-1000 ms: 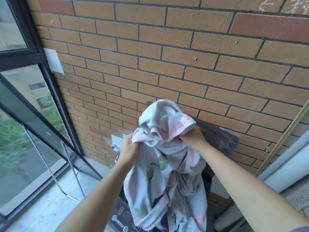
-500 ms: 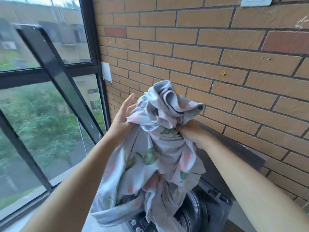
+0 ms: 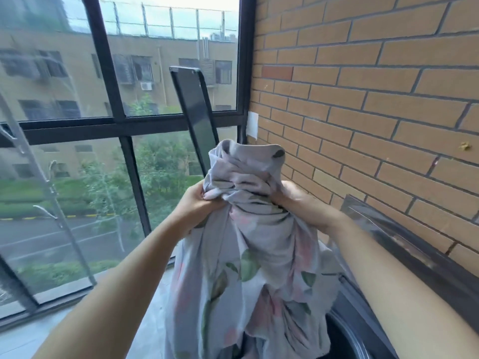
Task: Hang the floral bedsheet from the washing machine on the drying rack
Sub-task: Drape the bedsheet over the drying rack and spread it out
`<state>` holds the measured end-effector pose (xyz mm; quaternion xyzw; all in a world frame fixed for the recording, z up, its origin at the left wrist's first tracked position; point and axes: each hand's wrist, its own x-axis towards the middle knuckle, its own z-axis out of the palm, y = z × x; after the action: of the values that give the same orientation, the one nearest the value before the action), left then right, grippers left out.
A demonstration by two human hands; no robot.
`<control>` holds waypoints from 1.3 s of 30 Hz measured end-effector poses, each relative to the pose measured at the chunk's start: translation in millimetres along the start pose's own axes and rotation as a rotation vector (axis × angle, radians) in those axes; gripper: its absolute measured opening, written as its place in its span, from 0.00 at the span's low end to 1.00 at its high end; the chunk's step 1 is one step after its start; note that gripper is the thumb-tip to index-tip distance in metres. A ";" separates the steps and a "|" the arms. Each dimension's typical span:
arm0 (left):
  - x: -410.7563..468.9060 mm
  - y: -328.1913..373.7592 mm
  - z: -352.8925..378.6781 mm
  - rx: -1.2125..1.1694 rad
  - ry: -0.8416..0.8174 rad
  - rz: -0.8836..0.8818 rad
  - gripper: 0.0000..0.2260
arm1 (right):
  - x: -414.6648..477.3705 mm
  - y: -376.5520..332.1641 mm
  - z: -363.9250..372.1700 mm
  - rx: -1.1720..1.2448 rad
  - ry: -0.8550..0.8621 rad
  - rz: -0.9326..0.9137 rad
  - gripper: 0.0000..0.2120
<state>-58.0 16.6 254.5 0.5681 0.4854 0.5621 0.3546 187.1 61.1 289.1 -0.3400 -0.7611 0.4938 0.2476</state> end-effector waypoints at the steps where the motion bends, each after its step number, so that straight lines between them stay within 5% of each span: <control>1: -0.4 2.2 -5.8 -0.033 0.069 -0.019 0.13 | 2.6 2.3 0.8 0.062 0.007 -0.011 0.31; 3: 0.2 7.6 -20.3 -0.065 0.153 -0.027 0.12 | 7.2 4.2 10.1 0.054 0.020 -0.020 0.44; 16: -29.4 27.2 -127.5 -0.027 0.002 0.025 0.31 | 48.4 -42.3 108.1 0.167 0.243 -0.269 0.32; 23: -69.2 40.6 -212.8 0.044 0.039 0.073 0.31 | 72.3 -85.7 182.6 0.097 0.259 -0.356 0.34; 31: -106.3 55.6 -294.8 0.017 0.242 0.099 0.23 | 114.7 -124.7 251.9 0.191 -0.092 -0.244 0.48; 36: -117.1 56.8 -327.4 0.014 0.268 0.123 0.23 | 135.2 -135.7 284.2 0.469 -0.211 -0.148 0.26; 39: -126.4 57.3 -344.2 0.076 0.236 0.078 0.25 | 157.8 -140.6 303.6 0.482 -0.199 -0.104 0.23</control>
<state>-374.6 -168.6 311.8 0.5293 0.5223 0.6196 0.2511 -169.7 -35.2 306.6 -0.1811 -0.6585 0.6786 0.2705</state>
